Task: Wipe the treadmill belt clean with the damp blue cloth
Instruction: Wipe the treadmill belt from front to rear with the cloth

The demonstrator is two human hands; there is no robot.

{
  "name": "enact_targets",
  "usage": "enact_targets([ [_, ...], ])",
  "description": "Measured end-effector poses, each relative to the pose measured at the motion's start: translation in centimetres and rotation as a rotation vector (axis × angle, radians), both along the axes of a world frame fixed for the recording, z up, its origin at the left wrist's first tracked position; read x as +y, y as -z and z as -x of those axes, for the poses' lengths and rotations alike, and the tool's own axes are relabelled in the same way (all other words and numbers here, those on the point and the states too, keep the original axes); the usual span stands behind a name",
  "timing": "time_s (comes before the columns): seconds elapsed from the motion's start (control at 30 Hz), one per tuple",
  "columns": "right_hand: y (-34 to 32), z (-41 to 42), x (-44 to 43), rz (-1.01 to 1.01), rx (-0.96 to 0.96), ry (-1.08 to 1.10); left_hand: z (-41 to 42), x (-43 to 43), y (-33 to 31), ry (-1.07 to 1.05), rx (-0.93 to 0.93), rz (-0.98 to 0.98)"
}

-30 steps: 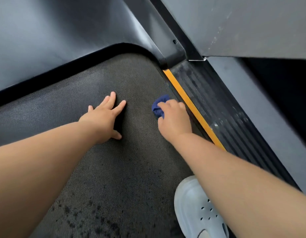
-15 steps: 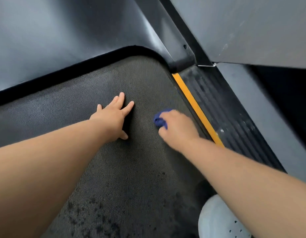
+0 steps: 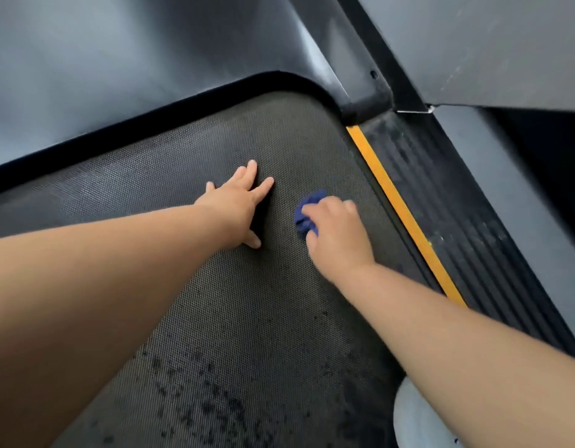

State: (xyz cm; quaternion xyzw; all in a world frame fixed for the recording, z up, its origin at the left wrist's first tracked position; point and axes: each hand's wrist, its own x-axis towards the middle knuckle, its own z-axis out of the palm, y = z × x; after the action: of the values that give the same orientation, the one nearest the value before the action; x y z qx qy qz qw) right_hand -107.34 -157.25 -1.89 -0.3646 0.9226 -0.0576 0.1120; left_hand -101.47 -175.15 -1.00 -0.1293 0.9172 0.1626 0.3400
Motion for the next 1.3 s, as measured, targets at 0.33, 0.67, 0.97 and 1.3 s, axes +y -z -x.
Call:
enact_targets([
  [0.33,0.6,4.3,-1.8,0.063,0.011,0.268,-2.5,-1.8,0.5,-0.134,0.043,0.125],
  [0.67,-0.8,2.8,-1.3,0.013,-0.008,-0.022,-2.9,-4.6,-0.6,0.001,-0.008,0.080],
  [0.97,0.5,-5.9,1.4,0.135,-0.142,-0.162,-2.3,-4.3,-0.3,0.014,-0.040,0.097],
  [1.3,1.6,-0.8,-4.6,0.096,0.007,0.033,-3.2,-4.0,0.4,-0.171,0.045,0.123],
])
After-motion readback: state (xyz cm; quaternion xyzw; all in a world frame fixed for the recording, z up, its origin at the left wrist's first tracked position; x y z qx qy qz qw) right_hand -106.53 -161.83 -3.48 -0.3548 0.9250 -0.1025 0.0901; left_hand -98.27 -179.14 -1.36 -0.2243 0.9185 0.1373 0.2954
